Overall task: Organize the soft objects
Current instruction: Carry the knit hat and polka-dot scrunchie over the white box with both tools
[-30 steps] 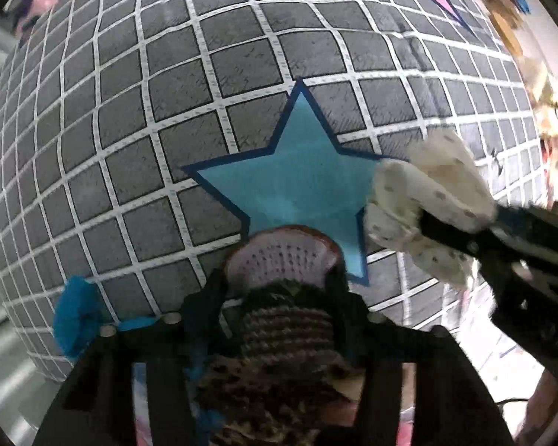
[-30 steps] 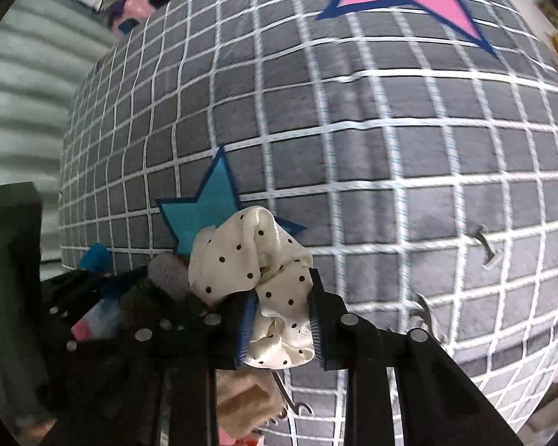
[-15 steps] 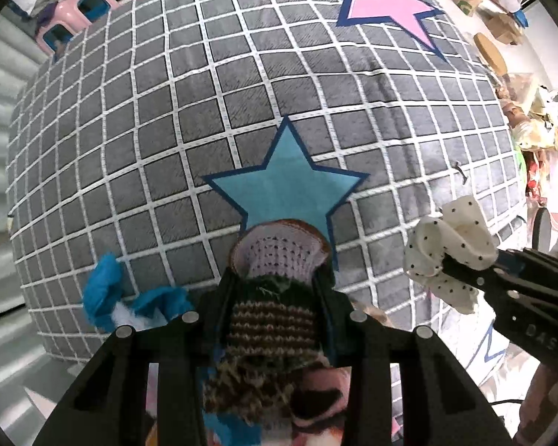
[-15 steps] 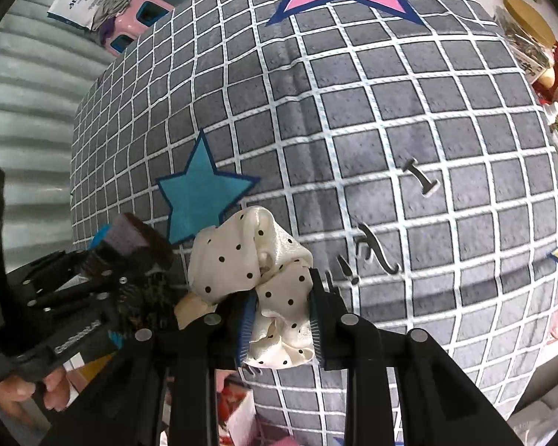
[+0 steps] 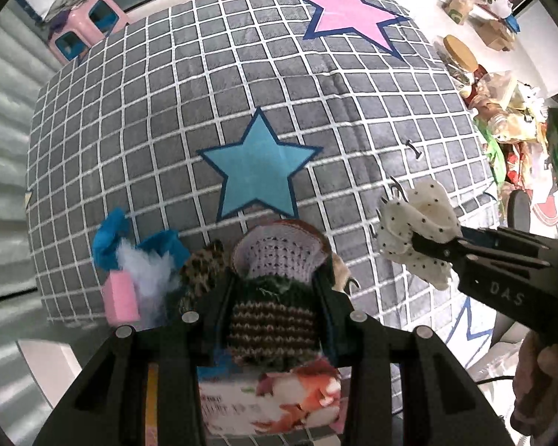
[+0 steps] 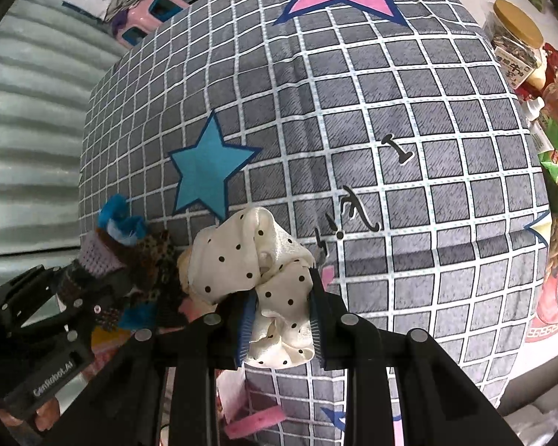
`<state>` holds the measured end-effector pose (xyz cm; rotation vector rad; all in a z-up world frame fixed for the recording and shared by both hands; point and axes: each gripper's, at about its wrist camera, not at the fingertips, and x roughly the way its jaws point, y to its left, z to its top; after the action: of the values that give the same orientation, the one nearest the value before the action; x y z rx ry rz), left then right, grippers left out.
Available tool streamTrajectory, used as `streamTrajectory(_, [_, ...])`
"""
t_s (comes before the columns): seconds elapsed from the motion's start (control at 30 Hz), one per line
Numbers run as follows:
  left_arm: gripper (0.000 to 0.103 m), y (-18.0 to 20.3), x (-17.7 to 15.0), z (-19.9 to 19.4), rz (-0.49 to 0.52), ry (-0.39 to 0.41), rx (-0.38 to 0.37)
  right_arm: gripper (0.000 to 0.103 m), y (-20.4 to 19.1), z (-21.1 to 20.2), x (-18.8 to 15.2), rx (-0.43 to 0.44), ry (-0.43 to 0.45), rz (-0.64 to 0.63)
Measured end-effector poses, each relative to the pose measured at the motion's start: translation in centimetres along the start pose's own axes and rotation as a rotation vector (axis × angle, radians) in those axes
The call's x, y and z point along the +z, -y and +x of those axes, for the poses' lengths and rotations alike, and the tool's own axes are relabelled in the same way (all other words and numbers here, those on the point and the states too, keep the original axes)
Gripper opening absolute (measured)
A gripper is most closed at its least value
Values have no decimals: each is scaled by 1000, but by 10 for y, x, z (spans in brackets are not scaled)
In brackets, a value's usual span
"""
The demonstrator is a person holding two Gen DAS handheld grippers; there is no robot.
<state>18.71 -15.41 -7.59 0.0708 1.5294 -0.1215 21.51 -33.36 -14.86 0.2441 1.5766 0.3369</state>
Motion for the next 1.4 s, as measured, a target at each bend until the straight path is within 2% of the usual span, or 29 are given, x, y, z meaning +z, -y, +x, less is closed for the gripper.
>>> streamTrajectory(0.37, [42,2,-43,-9,-50,-2,-9,28,-15,-7,-24,-13,-16,-73])
streamTrajectory(0.57, [42,2,-68,-16,-15,7,-31,28,-26,-11,-50,-18,-13,-70])
streamTrajectory(0.73, [42,-2,-97,-22,20,9,-56,28,-41,-8,-84,-22,-20,-61])
streamTrajectory(1.03, [42,-20,-163,-47,63,56,-92,28,-82,-4,-140,-24,-15,-73])
streamTrajectory(1.4, [42,-62,-220,-78,-6,146,-93,28,-149,-7,-177,-39,17,-173])
